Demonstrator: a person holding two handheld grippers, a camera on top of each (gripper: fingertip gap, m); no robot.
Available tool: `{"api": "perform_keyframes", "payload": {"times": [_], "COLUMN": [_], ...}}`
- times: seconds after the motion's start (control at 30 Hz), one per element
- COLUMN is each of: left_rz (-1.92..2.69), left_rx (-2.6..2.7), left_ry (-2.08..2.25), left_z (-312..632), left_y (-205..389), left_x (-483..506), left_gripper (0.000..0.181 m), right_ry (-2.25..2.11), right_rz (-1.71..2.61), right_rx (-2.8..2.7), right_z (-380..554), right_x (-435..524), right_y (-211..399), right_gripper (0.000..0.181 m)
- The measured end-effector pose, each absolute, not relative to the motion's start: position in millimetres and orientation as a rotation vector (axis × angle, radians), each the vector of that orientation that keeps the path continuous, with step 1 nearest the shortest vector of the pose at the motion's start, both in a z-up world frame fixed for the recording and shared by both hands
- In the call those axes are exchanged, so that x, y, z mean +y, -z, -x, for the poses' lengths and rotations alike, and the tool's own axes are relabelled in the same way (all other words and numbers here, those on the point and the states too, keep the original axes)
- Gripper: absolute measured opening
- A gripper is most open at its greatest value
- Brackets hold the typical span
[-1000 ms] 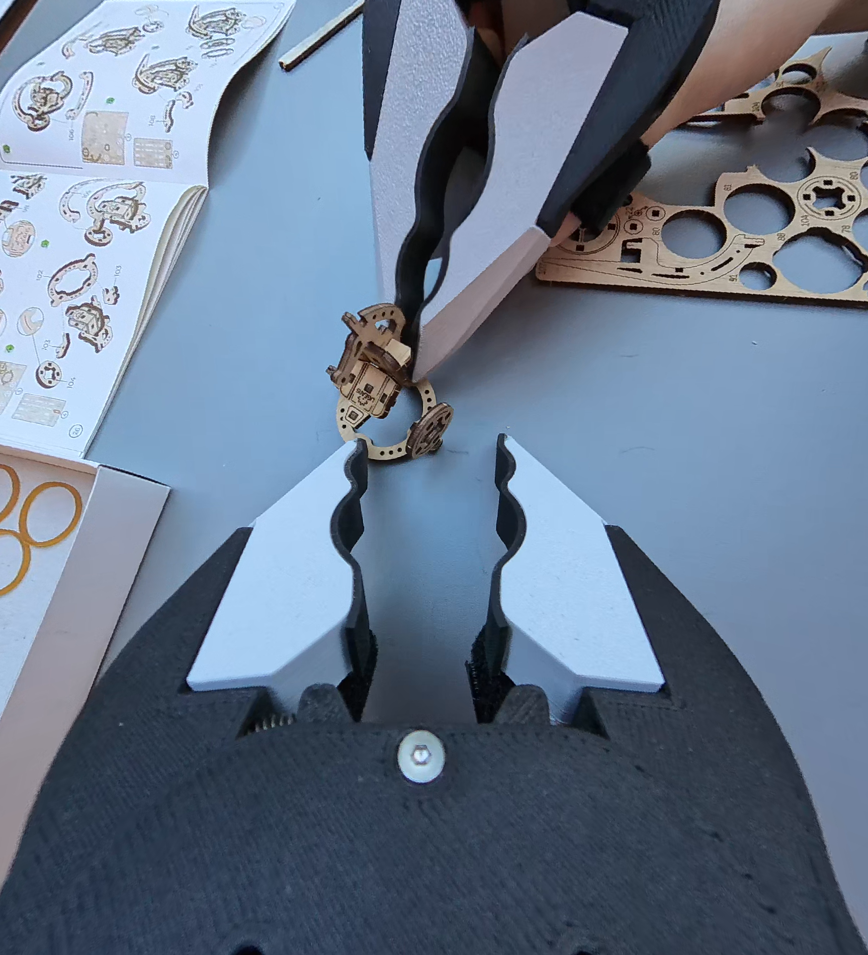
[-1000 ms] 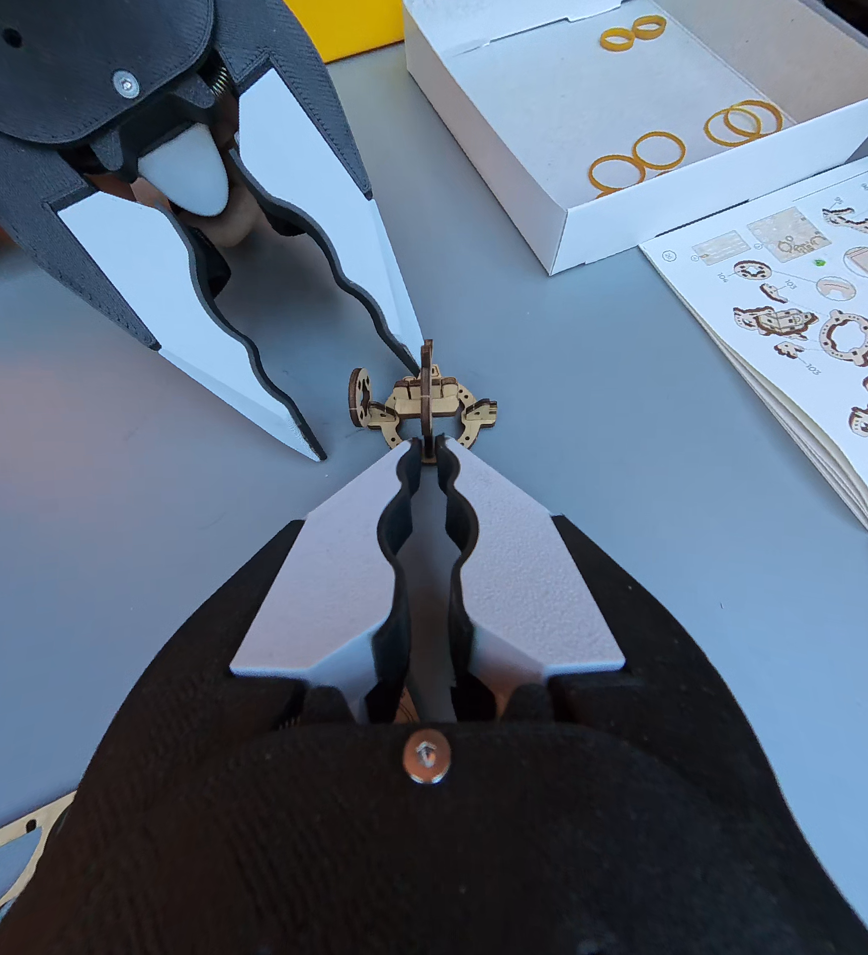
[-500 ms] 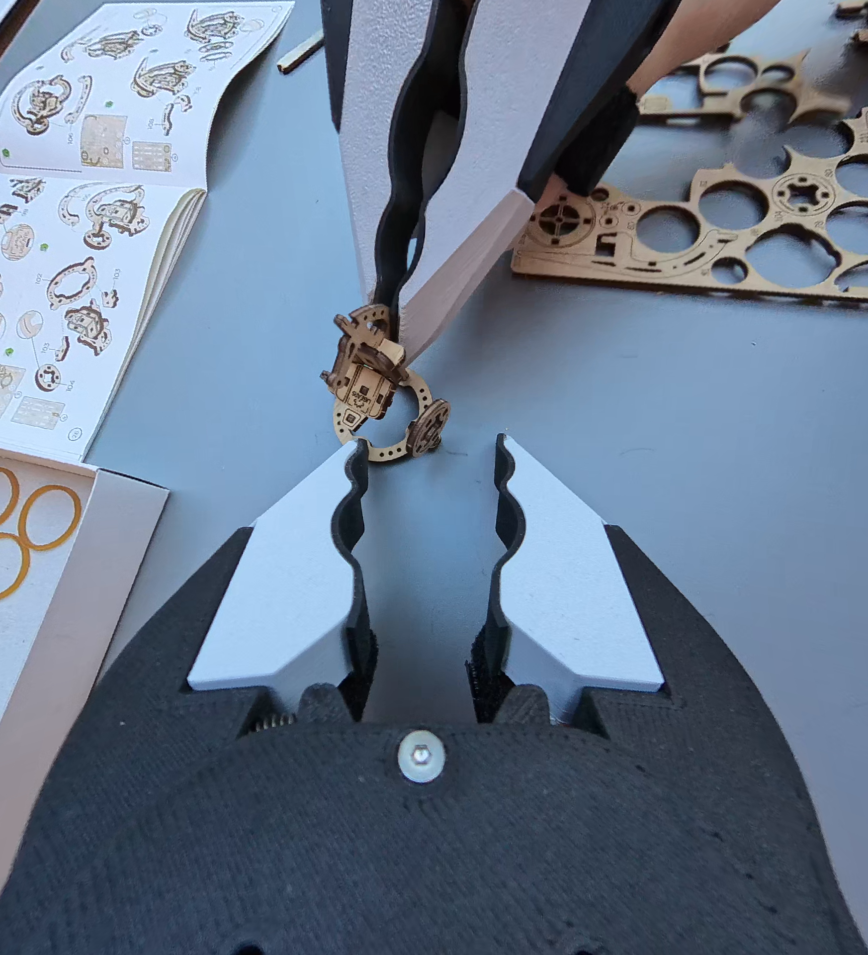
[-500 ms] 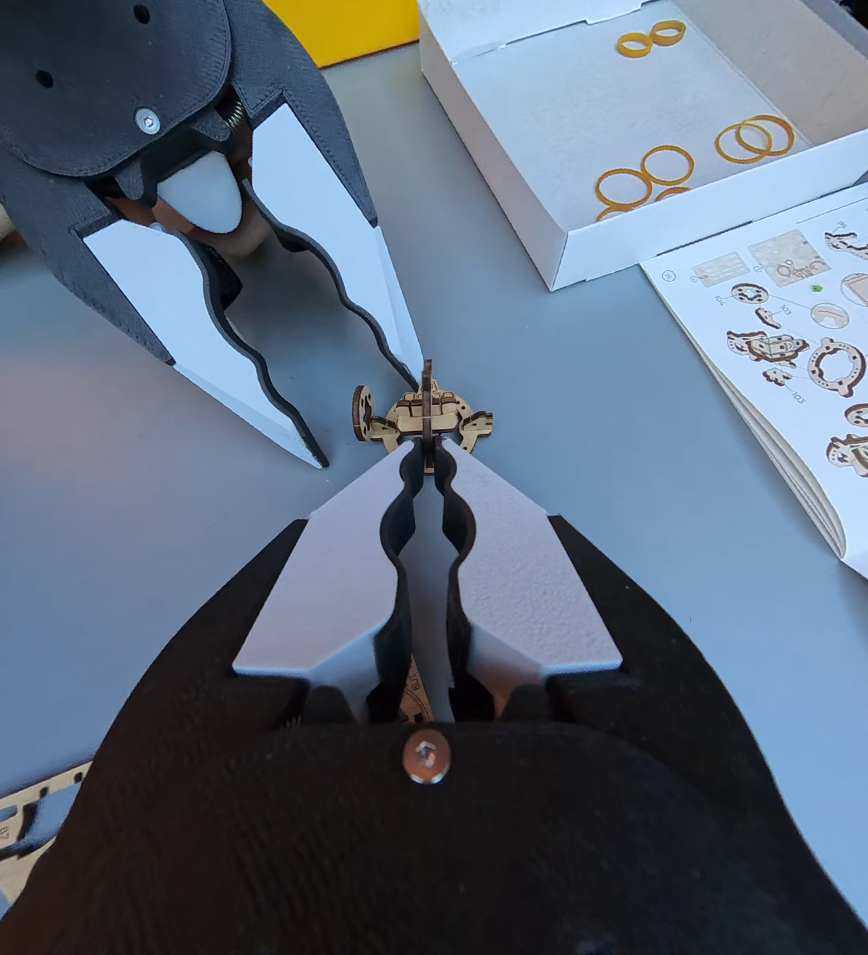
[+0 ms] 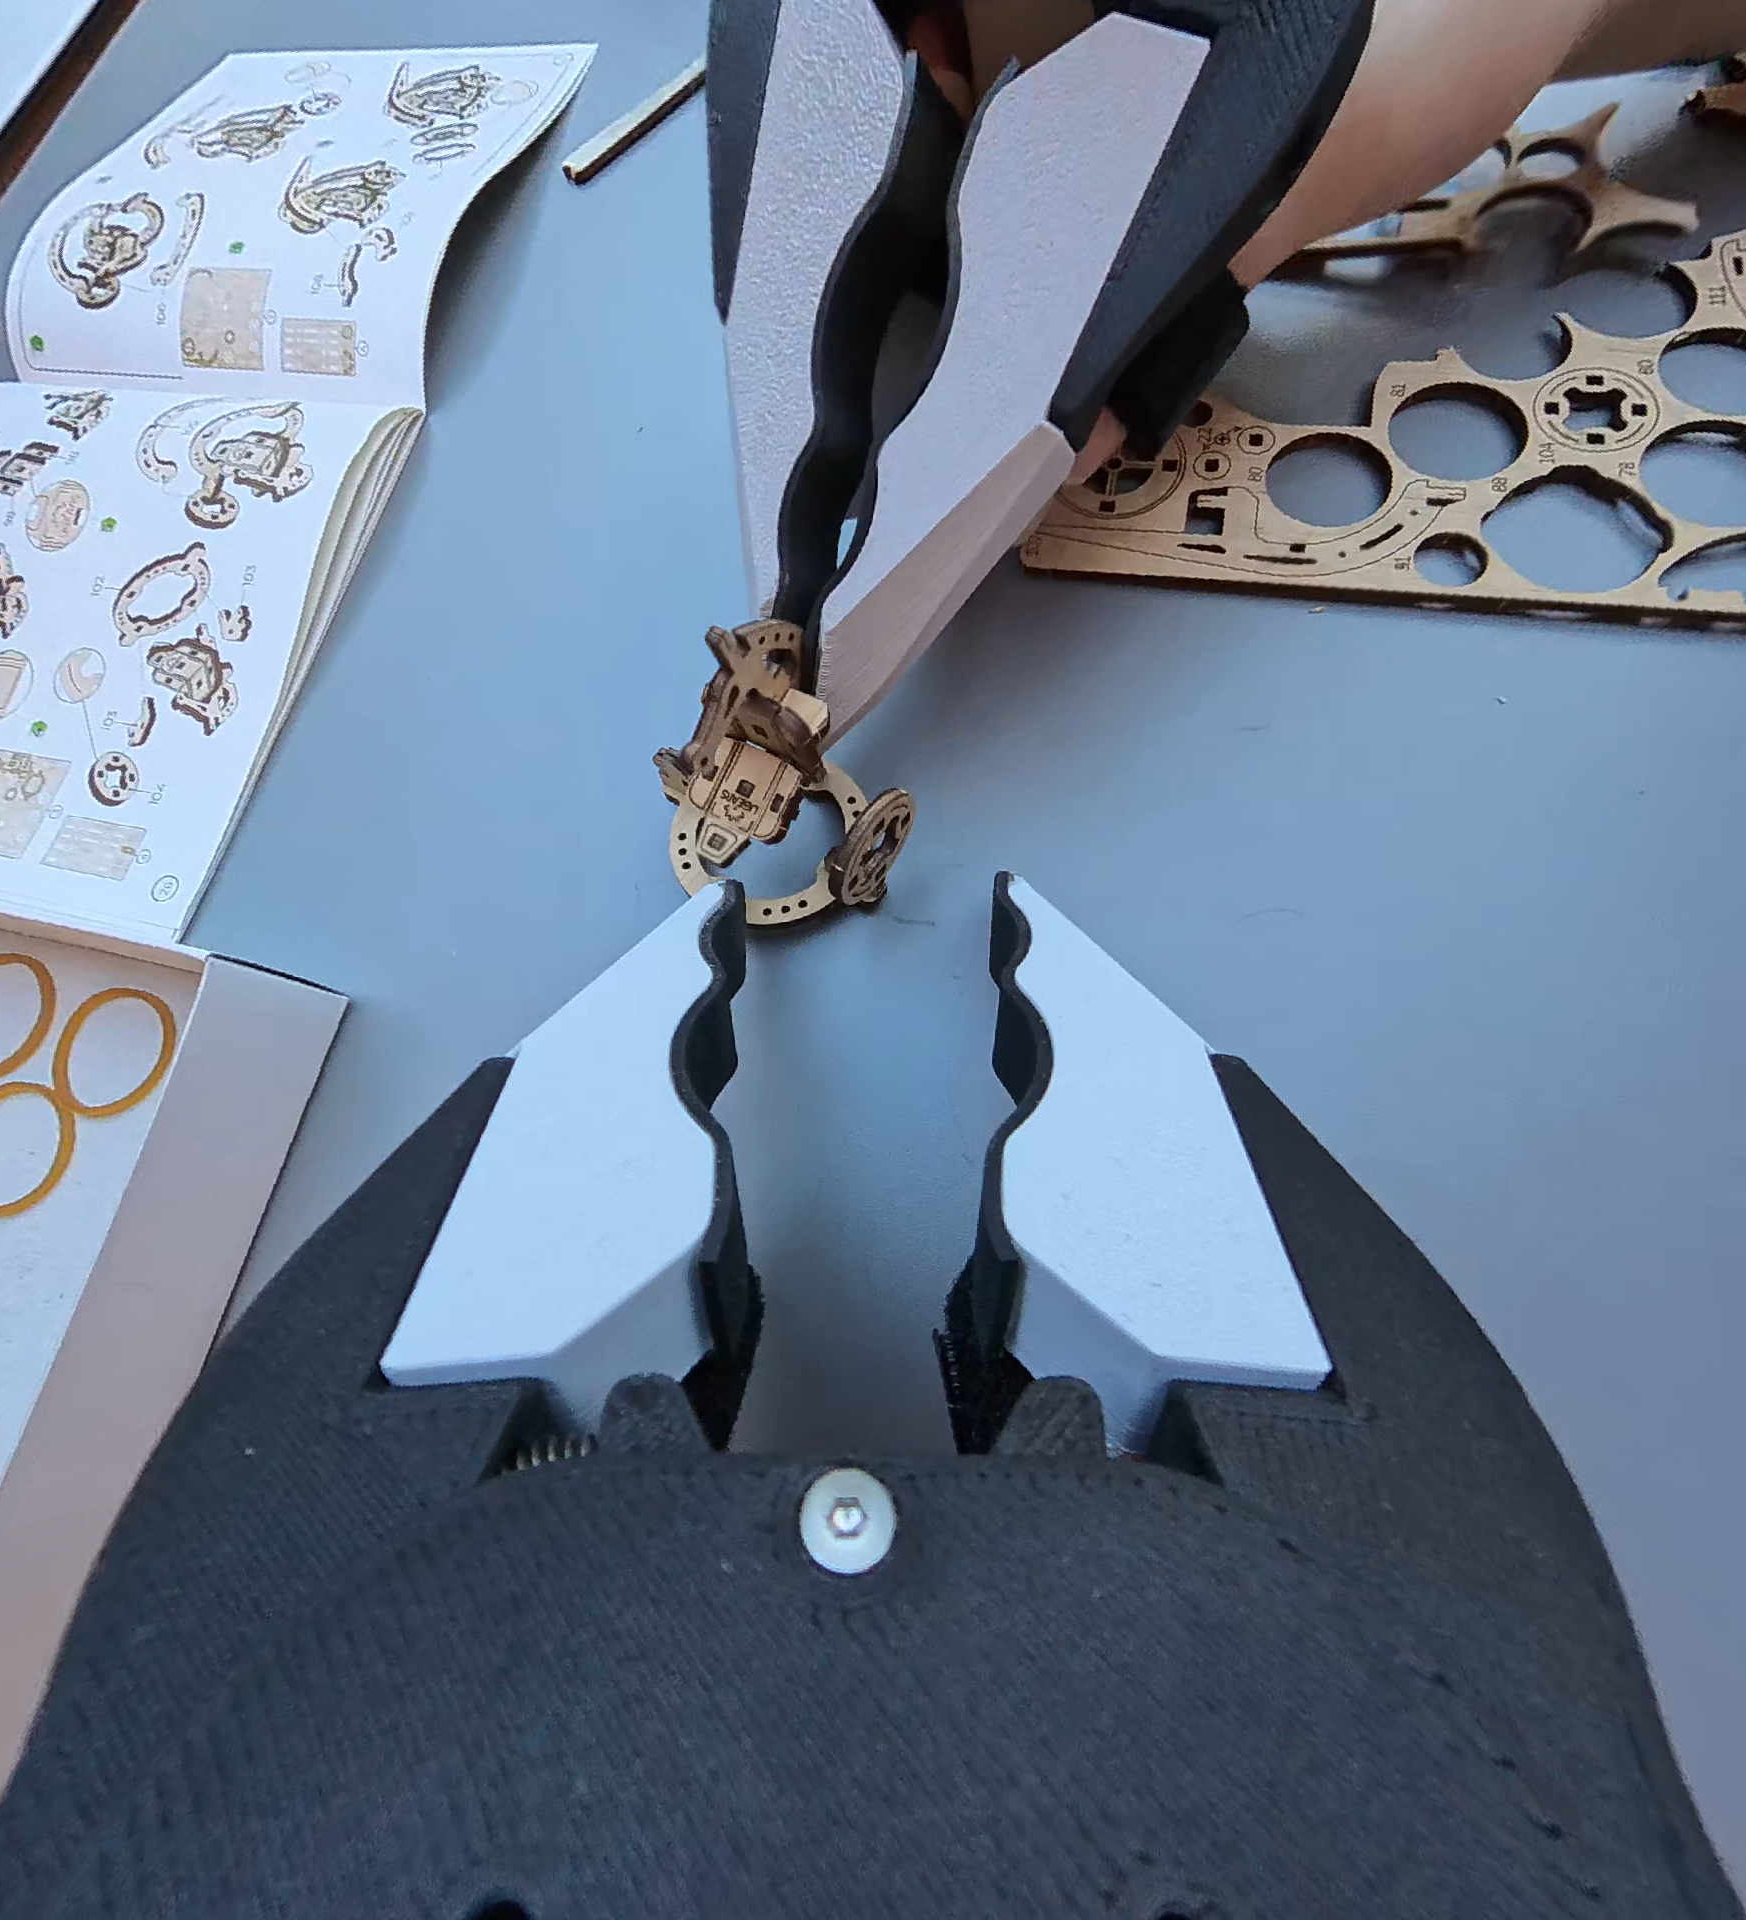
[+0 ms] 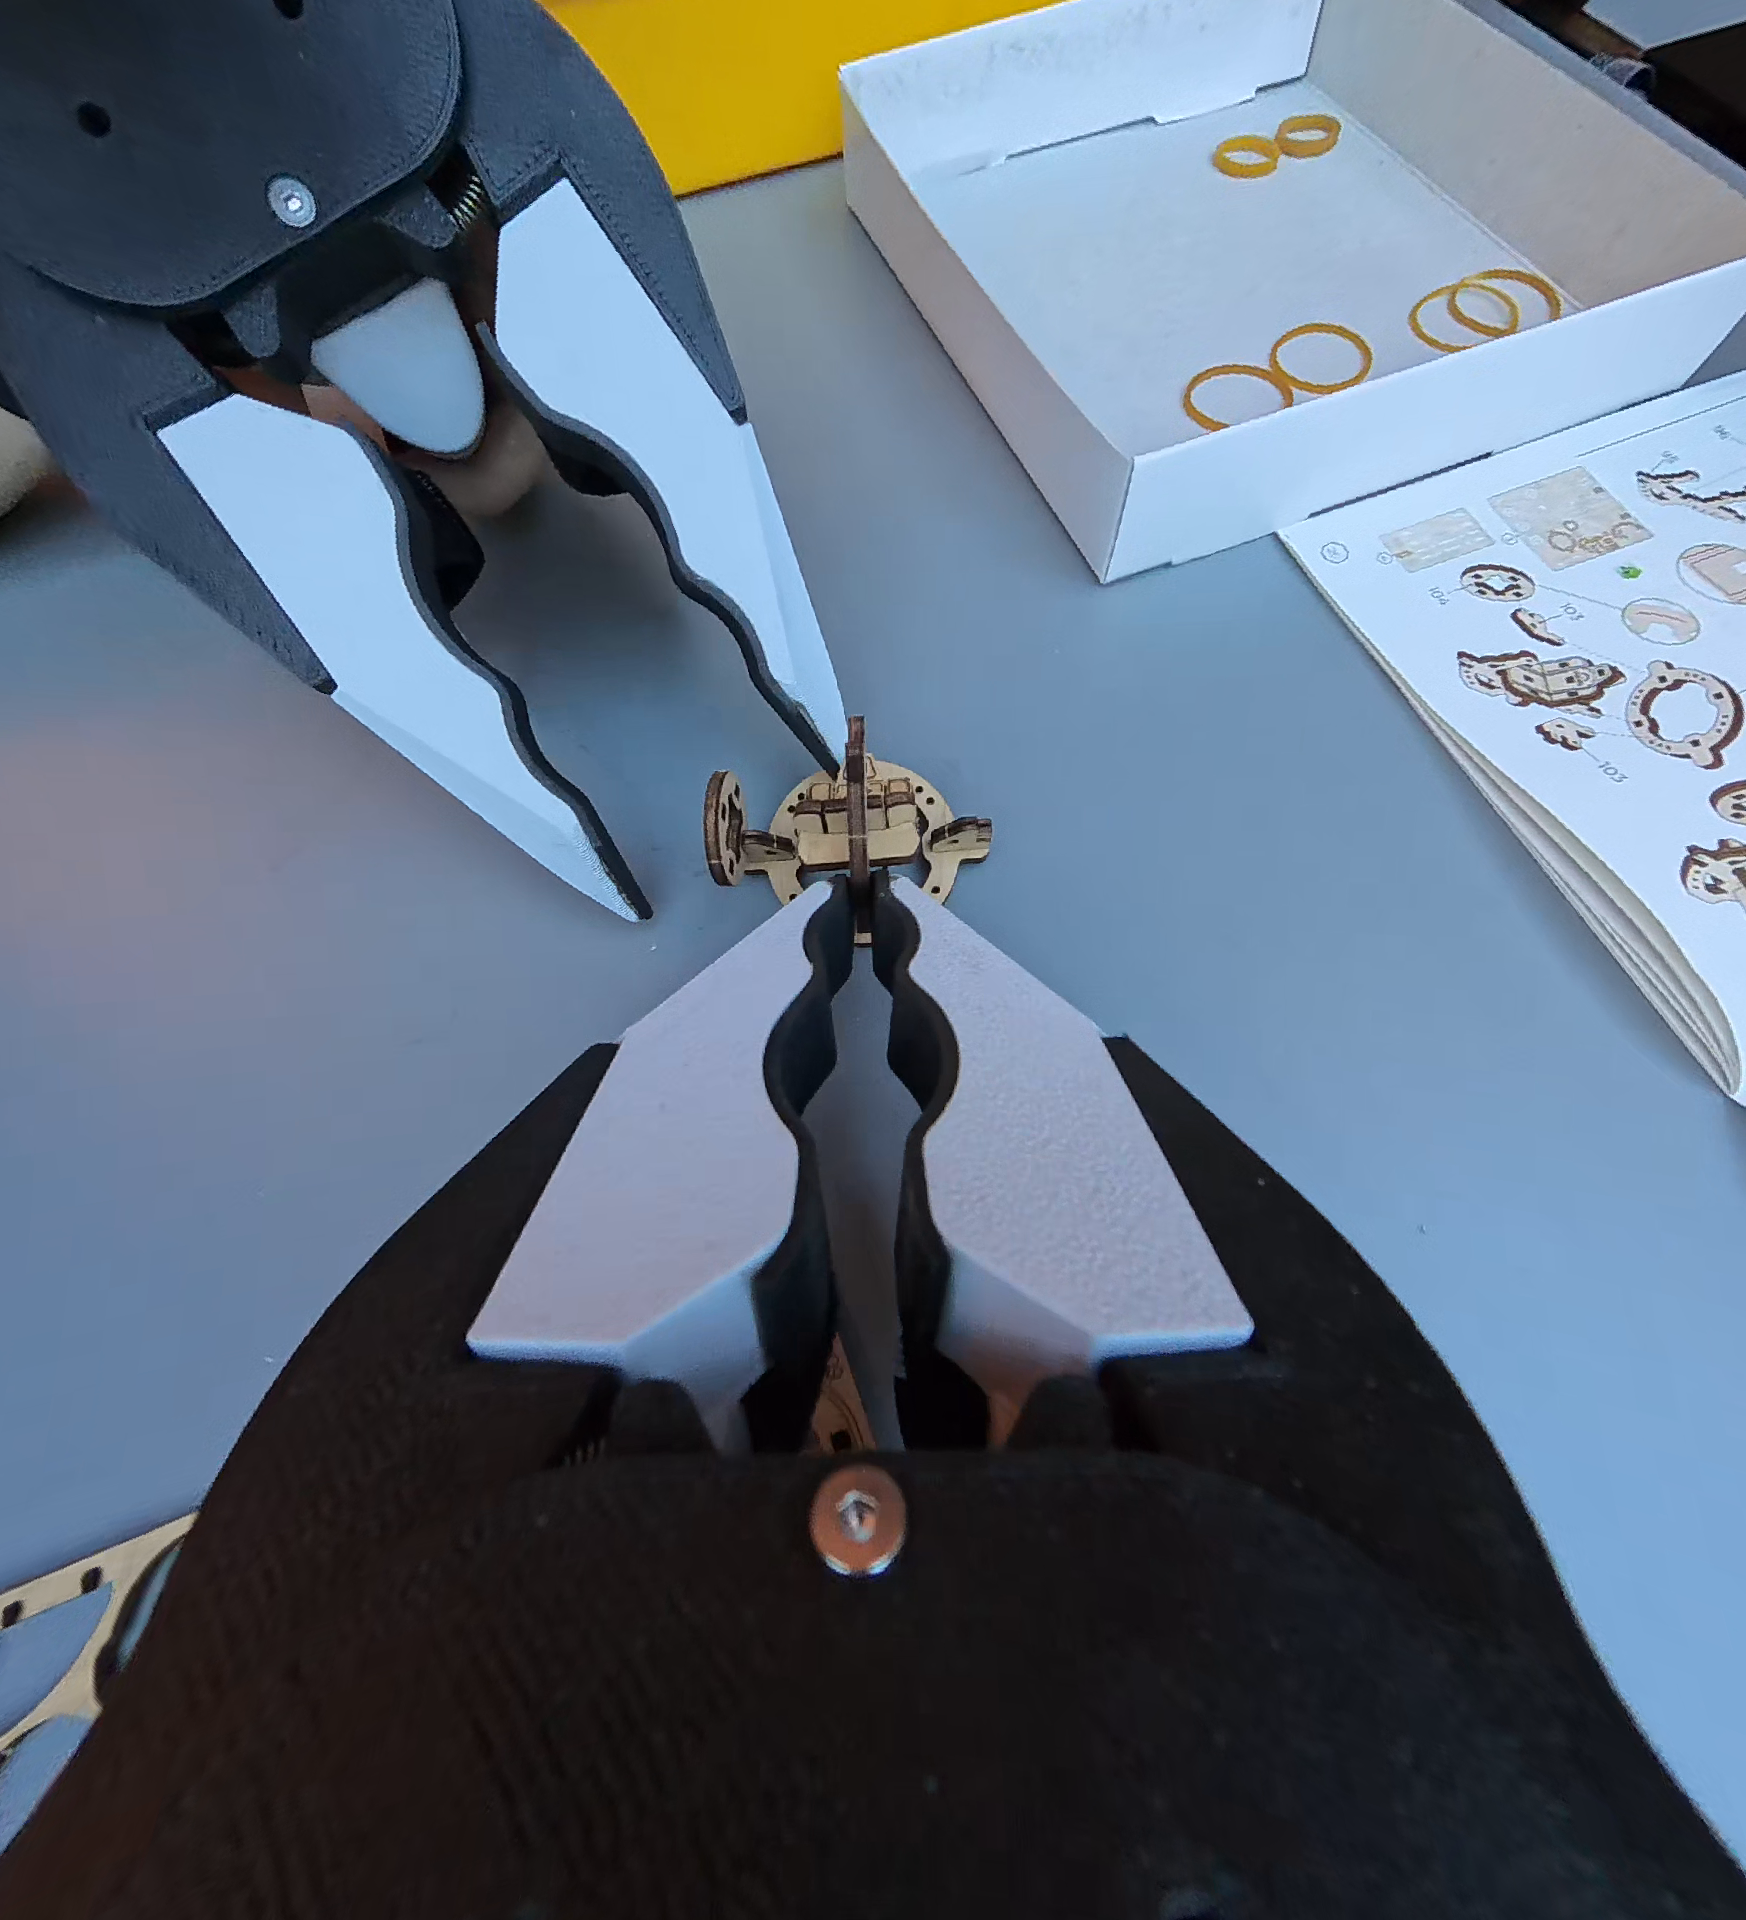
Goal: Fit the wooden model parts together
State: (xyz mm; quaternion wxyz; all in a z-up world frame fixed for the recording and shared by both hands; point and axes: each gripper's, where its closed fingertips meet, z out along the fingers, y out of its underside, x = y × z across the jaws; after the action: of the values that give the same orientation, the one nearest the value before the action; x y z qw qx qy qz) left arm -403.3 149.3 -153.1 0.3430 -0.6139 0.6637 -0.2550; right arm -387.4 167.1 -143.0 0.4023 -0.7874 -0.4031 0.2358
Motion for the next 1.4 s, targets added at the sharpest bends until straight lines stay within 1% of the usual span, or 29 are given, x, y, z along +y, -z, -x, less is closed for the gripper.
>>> {"api": "perform_keyframes", "payload": {"times": [1.4], "left_rz": [1.590], "left_rx": [1.725], "left_ry": [0.655], "left_z": [402.8], "left_y": [153.2], "left_x": [149.3], "left_gripper": [0.046], "right_ry": [-0.553], "right_rz": [1.992], "right_rx": [-1.069], "right_z": [386.3], "right_x": [164.1], "right_y": [145.5], "right_gripper": [0.003]}}
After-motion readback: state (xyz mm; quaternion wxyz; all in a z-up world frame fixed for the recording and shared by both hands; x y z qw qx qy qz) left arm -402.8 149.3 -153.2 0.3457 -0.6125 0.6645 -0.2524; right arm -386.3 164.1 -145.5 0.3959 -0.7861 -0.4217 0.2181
